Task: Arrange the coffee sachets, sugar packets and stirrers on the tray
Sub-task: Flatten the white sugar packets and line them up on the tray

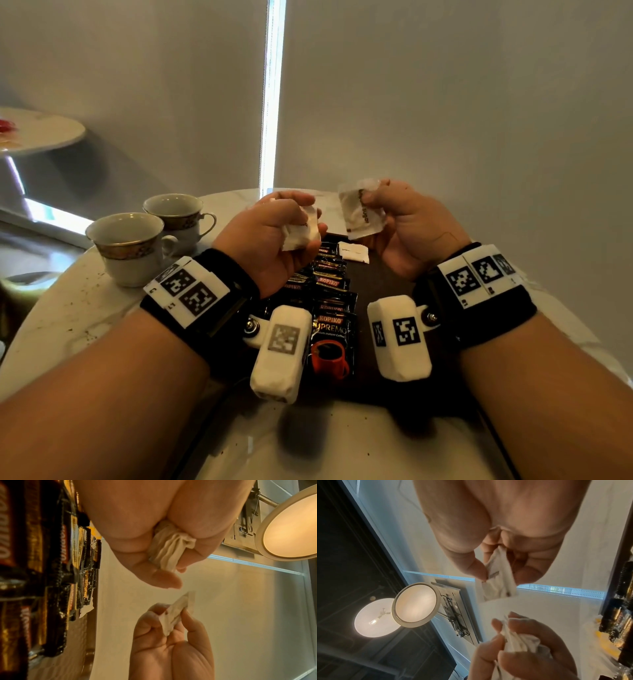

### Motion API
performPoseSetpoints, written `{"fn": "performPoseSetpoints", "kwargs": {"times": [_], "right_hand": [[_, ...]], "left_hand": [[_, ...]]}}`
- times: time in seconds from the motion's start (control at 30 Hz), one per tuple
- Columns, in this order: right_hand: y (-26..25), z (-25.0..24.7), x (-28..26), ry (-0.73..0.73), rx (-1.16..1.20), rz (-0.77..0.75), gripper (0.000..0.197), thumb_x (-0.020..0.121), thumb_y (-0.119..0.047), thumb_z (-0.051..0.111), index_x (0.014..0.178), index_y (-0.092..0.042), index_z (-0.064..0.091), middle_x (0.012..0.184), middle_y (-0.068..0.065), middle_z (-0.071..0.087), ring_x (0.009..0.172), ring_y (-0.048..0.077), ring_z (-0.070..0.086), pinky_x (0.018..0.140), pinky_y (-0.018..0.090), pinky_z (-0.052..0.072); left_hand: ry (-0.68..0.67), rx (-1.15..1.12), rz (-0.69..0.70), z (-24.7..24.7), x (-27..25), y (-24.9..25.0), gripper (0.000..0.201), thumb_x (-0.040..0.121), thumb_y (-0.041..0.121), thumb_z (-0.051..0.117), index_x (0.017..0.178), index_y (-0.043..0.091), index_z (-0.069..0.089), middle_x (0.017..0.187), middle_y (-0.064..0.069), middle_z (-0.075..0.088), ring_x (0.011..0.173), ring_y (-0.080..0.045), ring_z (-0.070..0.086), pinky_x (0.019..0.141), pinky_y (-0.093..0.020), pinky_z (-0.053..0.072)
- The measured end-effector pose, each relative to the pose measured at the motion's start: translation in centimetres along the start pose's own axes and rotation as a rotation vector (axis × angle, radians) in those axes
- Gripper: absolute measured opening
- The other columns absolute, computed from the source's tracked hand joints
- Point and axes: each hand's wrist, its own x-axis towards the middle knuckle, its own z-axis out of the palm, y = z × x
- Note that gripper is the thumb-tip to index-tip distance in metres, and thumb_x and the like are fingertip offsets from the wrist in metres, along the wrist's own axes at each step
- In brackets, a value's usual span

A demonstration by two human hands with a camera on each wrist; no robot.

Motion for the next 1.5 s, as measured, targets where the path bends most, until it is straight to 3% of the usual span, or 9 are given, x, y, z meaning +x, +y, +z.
{"fn": "performPoseSetpoints", "kwargs": {"times": [0.07, 0.23, 0.37, 0.47, 0.6, 0.77, 0.97, 1.13, 1.5], "right_hand": [[0.1, 0.2, -0.1, -0.014, -0.05, -0.008, 0.017, 0.091, 0.005, 0.053, 0.105, 0.0, 0.061, 0.085, 0.013, 0.071, 0.076, 0.026, 0.071, 0.067, 0.038, 0.061], [0.7, 0.7, -0.3, -0.053, -0.071, 0.005, 0.029, 0.078, 0.004, 0.066, 0.106, -0.001, 0.064, 0.085, 0.013, 0.074, 0.077, 0.026, 0.073, 0.064, 0.035, 0.061], [0.8, 0.8, -0.3, -0.051, -0.112, 0.006, 0.035, 0.07, -0.004, 0.07, 0.104, -0.003, 0.063, 0.091, 0.014, 0.073, 0.079, 0.028, 0.072, 0.061, 0.034, 0.061], [0.7, 0.6, -0.6, -0.065, -0.173, 0.071, 0.03, 0.08, 0.0, 0.067, 0.108, -0.002, 0.06, 0.089, 0.013, 0.072, 0.07, 0.023, 0.071, 0.048, 0.027, 0.055], [0.6, -0.3, -0.2, -0.022, -0.259, 0.093, 0.013, 0.092, 0.002, 0.058, 0.101, -0.006, 0.06, 0.083, 0.009, 0.071, 0.066, 0.021, 0.069, 0.045, 0.024, 0.05], [-0.2, -3.6, 1.6, 0.243, -0.143, 0.06, 0.017, 0.097, -0.003, 0.052, 0.111, -0.01, 0.057, 0.085, 0.005, 0.065, 0.063, 0.013, 0.061, 0.047, 0.021, 0.042], [2.0, -9.0, 3.1, 0.519, -0.058, 0.289, 0.026, 0.101, 0.0, 0.039, 0.124, -0.002, 0.05, 0.082, 0.009, 0.055, 0.065, 0.011, 0.052, 0.042, 0.018, 0.044], [3.5, -10.1, 2.9, 0.554, -0.142, 0.427, 0.015, 0.101, 0.004, 0.036, 0.104, 0.003, 0.051, 0.081, 0.012, 0.054, 0.064, 0.014, 0.05, 0.039, 0.018, 0.046], [4.4, -10.0, 3.4, 0.567, -0.308, 0.449, 0.046, 0.102, 0.006, 0.035, 0.146, -0.002, 0.043, 0.091, 0.018, 0.062, 0.072, 0.017, 0.06, 0.041, 0.019, 0.052]], "left_hand": [[-0.026, -0.005, -0.04, 0.0, 0.0, 0.0, 0.012, 0.082, 0.007, 0.064, 0.094, 0.01, 0.061, 0.094, -0.011, 0.06, 0.065, -0.018, 0.063, 0.044, -0.022, 0.049], [-0.095, 0.118, -0.095, -0.3, 0.1, -0.4, 0.065, 0.076, 0.028, 0.08, 0.132, 0.003, 0.057, 0.108, -0.015, 0.063, 0.069, -0.016, 0.062, 0.047, -0.02, 0.05], [-0.013, 0.132, -0.067, 0.0, -0.1, -0.5, 0.023, 0.091, 0.013, 0.068, 0.111, 0.01, 0.058, 0.101, -0.017, 0.066, 0.062, -0.018, 0.063, 0.045, -0.023, 0.049], [-0.004, 0.1, -0.039, 0.0, 0.0, -0.4, 0.006, 0.094, 0.01, 0.064, 0.097, 0.013, 0.059, 0.09, -0.014, 0.068, 0.057, -0.017, 0.062, 0.043, -0.022, 0.048], [0.021, 0.125, -0.041, 0.1, 0.2, -0.6, 0.007, 0.094, 0.014, 0.066, 0.095, 0.013, 0.059, 0.095, -0.013, 0.063, 0.067, -0.02, 0.061, 0.045, -0.023, 0.049], [0.042, 0.045, -0.046, -0.4, 0.6, -0.5, 0.012, 0.094, 0.014, 0.066, 0.101, 0.008, 0.059, 0.095, -0.012, 0.059, 0.069, -0.019, 0.064, 0.046, -0.023, 0.051], [0.061, 0.016, -0.048, -0.4, 0.7, -0.4, 0.013, 0.095, 0.014, 0.064, 0.104, 0.007, 0.059, 0.092, -0.01, 0.06, 0.064, -0.016, 0.064, 0.045, -0.022, 0.05], [0.083, 0.005, -0.057, -0.5, 0.7, -0.3, 0.017, 0.094, 0.014, 0.065, 0.108, 0.006, 0.059, 0.095, -0.012, 0.061, 0.07, -0.018, 0.064, 0.046, -0.022, 0.05], [0.082, 0.015, -0.065, -0.5, 0.6, -0.4, 0.013, 0.093, 0.014, 0.065, 0.103, 0.007, 0.061, 0.092, -0.012, 0.062, 0.071, -0.018, 0.062, 0.046, -0.021, 0.05]]}}
